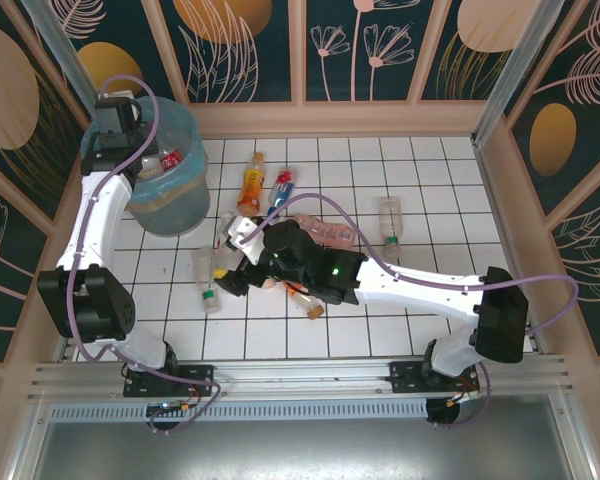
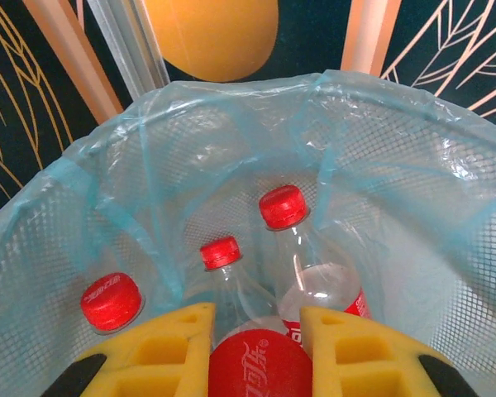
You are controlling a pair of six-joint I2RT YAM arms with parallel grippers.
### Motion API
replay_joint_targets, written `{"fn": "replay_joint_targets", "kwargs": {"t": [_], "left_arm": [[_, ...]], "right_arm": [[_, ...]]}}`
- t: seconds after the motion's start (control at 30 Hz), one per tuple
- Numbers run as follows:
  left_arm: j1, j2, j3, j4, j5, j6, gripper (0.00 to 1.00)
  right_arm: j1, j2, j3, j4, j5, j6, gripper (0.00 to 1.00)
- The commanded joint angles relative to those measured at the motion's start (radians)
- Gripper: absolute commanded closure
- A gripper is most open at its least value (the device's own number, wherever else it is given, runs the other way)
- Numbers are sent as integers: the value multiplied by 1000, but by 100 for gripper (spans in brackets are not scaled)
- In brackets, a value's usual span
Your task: Put the plastic bottles in the bin
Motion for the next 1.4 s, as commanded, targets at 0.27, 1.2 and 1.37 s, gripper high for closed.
{"fn": "replay_joint_targets", "kwargs": {"t": [0.27,1.2,1.37], "left_arm": [[18,16,-135,-15,-67,13,100],[35,40,-90,-9,24,-36,79],[35,-27,-47,-21,60,-52,53]], "right_arm": [[17,63,44,-38,21,-12,1],[28,85,74,-71,46,-25,1],[29,84,85,-79,55,-24,1]]}}
